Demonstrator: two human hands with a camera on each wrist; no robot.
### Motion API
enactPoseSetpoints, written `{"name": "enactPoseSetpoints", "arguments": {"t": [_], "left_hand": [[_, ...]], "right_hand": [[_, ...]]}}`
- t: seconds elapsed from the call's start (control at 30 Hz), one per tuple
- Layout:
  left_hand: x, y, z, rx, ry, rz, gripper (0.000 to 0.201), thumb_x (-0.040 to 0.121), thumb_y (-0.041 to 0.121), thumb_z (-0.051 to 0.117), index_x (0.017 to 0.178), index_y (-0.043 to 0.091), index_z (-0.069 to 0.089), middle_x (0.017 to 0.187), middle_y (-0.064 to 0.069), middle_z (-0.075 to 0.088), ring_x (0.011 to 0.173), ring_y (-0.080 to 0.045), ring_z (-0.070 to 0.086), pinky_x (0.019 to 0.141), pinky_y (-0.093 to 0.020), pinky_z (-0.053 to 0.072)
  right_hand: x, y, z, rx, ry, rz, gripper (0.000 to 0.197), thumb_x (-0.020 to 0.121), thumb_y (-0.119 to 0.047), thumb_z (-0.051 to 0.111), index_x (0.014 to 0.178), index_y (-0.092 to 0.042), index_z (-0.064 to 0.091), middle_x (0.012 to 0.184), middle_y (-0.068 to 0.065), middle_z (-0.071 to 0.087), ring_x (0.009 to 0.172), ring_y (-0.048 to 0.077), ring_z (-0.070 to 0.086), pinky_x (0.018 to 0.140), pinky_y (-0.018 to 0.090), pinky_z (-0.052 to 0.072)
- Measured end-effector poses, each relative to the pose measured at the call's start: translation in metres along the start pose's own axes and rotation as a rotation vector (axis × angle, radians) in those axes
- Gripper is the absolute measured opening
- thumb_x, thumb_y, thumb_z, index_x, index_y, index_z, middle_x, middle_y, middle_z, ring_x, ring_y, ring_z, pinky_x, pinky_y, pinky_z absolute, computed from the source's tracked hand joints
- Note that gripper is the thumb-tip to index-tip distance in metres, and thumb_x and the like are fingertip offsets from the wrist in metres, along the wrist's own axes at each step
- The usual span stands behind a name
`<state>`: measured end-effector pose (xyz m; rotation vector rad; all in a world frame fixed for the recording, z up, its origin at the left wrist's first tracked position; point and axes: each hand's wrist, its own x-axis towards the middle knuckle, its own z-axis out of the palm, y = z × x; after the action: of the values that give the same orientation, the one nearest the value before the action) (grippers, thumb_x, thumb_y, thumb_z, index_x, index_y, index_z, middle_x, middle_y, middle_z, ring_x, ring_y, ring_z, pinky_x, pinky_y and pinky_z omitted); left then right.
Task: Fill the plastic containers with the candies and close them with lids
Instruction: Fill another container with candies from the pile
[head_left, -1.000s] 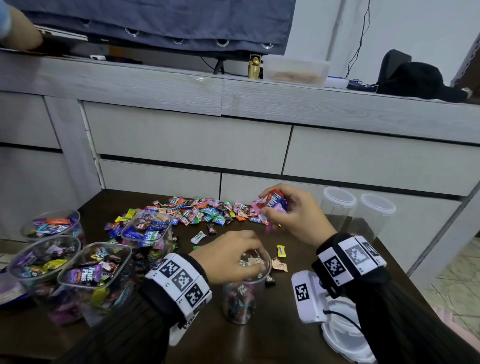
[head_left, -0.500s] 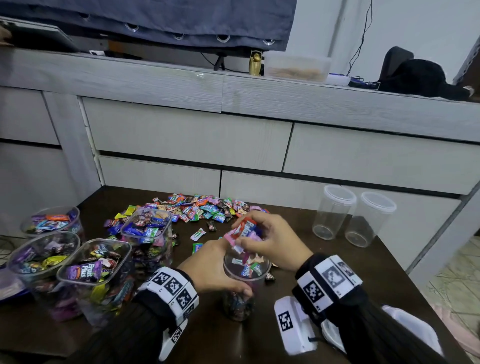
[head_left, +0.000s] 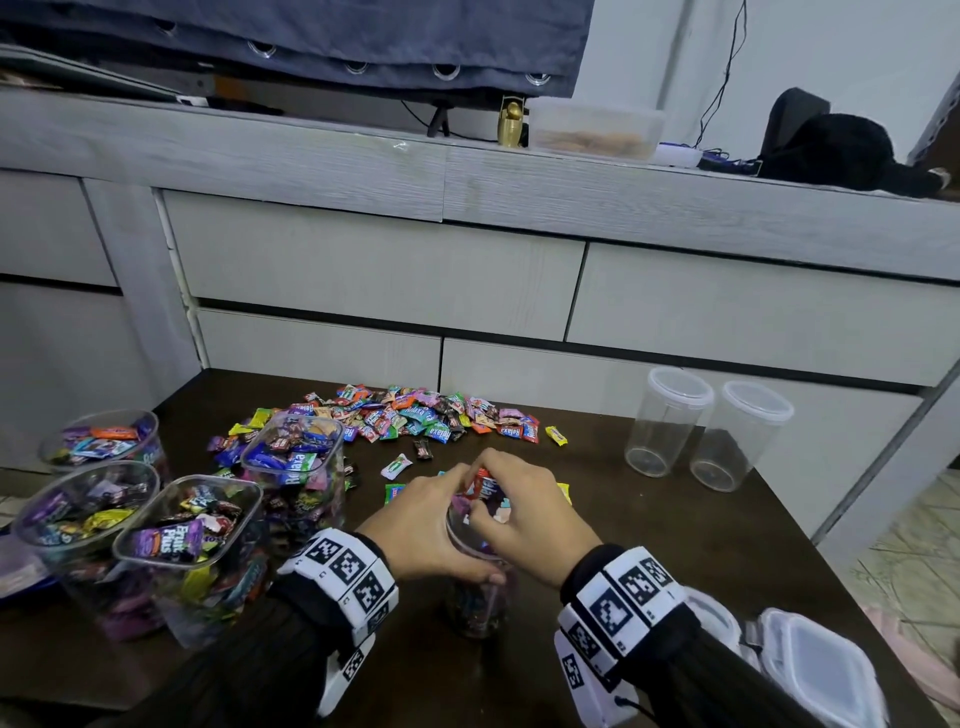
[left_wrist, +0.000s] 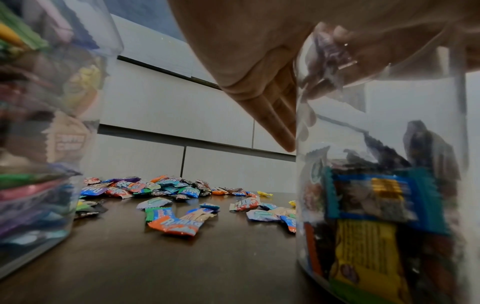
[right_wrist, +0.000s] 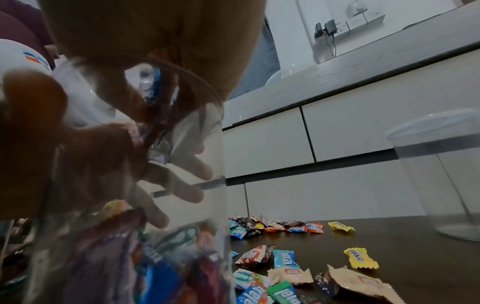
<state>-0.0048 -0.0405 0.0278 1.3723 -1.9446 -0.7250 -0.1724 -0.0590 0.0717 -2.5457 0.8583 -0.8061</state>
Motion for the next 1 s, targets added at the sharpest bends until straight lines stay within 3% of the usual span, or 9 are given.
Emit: {"name": "enactPoseSetpoints", "arguments": {"t": [0.27, 0.4, 0.53, 0.6, 0.67, 0.73, 0.83, 0.9, 1.0], "left_hand": [[-0.001, -0.003, 0.001, -0.057, -0.012, 0.006, 0.086, 0.044, 0.07, 0.085, 0.116, 0.036, 0.052, 0.108, 0.021, 0.067, 0.104, 0.005, 0.062, 0.09, -0.036, 0.053], [0.0, -0.008, 0.001, -0.145, -0.045, 0.017, 0.09, 0.042, 0.065, 0.086, 0.119, 0.038, 0.048, 0.116, 0.013, 0.066, 0.112, -0.004, 0.062, 0.097, -0.04, 0.051], [-0.005, -0.009, 0.003, -0.374, -0.027, 0.008, 0.111, 0.052, 0.096, 0.048, 0.138, 0.026, 0.045, 0.128, 0.007, 0.064, 0.119, -0.007, 0.06, 0.099, -0.026, 0.048], [-0.004, -0.012, 0.002, -0.44, 0.089, -0.069, 0.113, 0.055, 0.1, 0.034, 0.138, 0.025, 0.047, 0.129, 0.013, 0.062, 0.118, 0.001, 0.058, 0.093, -0.013, 0.046], [0.001, -0.018, 0.001, -0.335, 0.205, -0.197, 0.095, 0.071, 0.09, 0.034, 0.139, 0.025, 0.045, 0.136, 0.01, 0.057, 0.126, -0.004, 0.053, 0.098, -0.015, 0.041], [0.008, -0.028, -0.001, -0.056, 0.209, -0.357, 0.071, 0.092, 0.064, 0.038, 0.147, 0.02, 0.036, 0.151, 0.0, 0.041, 0.141, -0.016, 0.037, 0.111, -0.028, 0.032], [0.017, -0.048, 0.008, 0.372, -0.077, -0.624, 0.084, 0.096, 0.062, 0.035, 0.156, 0.012, 0.004, 0.164, -0.008, -0.004, 0.151, -0.023, -0.005, 0.121, -0.047, 0.007], [0.023, -0.063, 0.017, 0.508, -0.176, -0.73, 0.094, 0.093, 0.068, 0.035, 0.155, 0.011, -0.009, 0.161, -0.011, -0.02, 0.148, -0.027, -0.019, 0.118, -0.054, -0.001], [0.031, -0.085, 0.028, 0.575, -0.174, -0.811, 0.099, 0.091, 0.068, 0.04, 0.154, 0.011, -0.012, 0.16, -0.014, -0.022, 0.148, -0.03, -0.021, 0.119, -0.055, -0.002]], "right_hand": [[-0.003, 0.002, -0.002, 0.225, 0.007, 0.033, 0.019, 0.075, -0.003, 0.064, 0.09, -0.013, 0.059, 0.084, -0.002, 0.065, 0.079, 0.006, 0.06, 0.073, 0.016, 0.049], [-0.003, 0.007, -0.007, 0.501, 0.093, 0.162, 0.016, 0.08, 0.005, 0.065, 0.083, -0.011, 0.064, 0.08, -0.003, 0.067, 0.079, 0.01, 0.064, 0.076, 0.027, 0.053], [-0.002, 0.018, -0.01, 0.896, 0.372, 0.326, 0.02, 0.085, 0.011, 0.057, 0.088, -0.008, 0.063, 0.089, 0.008, 0.068, 0.089, 0.02, 0.065, 0.079, 0.025, 0.055], [-0.001, 0.032, -0.01, 0.802, 0.465, 0.439, 0.02, 0.087, 0.006, 0.058, 0.098, -0.01, 0.061, 0.099, 0.003, 0.067, 0.101, 0.021, 0.063, 0.085, 0.025, 0.052], [-0.001, 0.054, -0.01, 0.49, 0.333, 0.595, 0.036, 0.088, -0.008, 0.064, 0.121, -0.011, 0.05, 0.123, 0.003, 0.057, 0.121, 0.021, 0.052, 0.096, 0.026, 0.043], [-0.006, 0.074, -0.003, 0.16, -0.011, 0.71, 0.074, 0.087, -0.029, 0.066, 0.144, -0.006, 0.025, 0.15, 0.012, 0.03, 0.14, 0.025, 0.027, 0.112, 0.033, 0.028], [-0.02, 0.091, 0.028, -0.276, -0.416, 0.745, 0.102, 0.086, -0.051, 0.06, 0.151, -0.014, -0.008, 0.159, 0.007, -0.014, 0.147, 0.028, -0.008, 0.119, 0.047, 0.012], [-0.023, 0.099, 0.046, -0.366, -0.484, 0.74, 0.098, 0.088, -0.055, 0.053, 0.151, -0.018, -0.012, 0.158, 0.003, -0.02, 0.147, 0.027, -0.013, 0.117, 0.05, 0.008], [-0.012, 0.113, 0.062, -0.37, -0.456, 0.773, 0.086, 0.094, -0.051, 0.044, 0.151, -0.018, -0.011, 0.159, 0.004, -0.017, 0.147, 0.024, -0.012, 0.117, 0.048, 0.005]]}}
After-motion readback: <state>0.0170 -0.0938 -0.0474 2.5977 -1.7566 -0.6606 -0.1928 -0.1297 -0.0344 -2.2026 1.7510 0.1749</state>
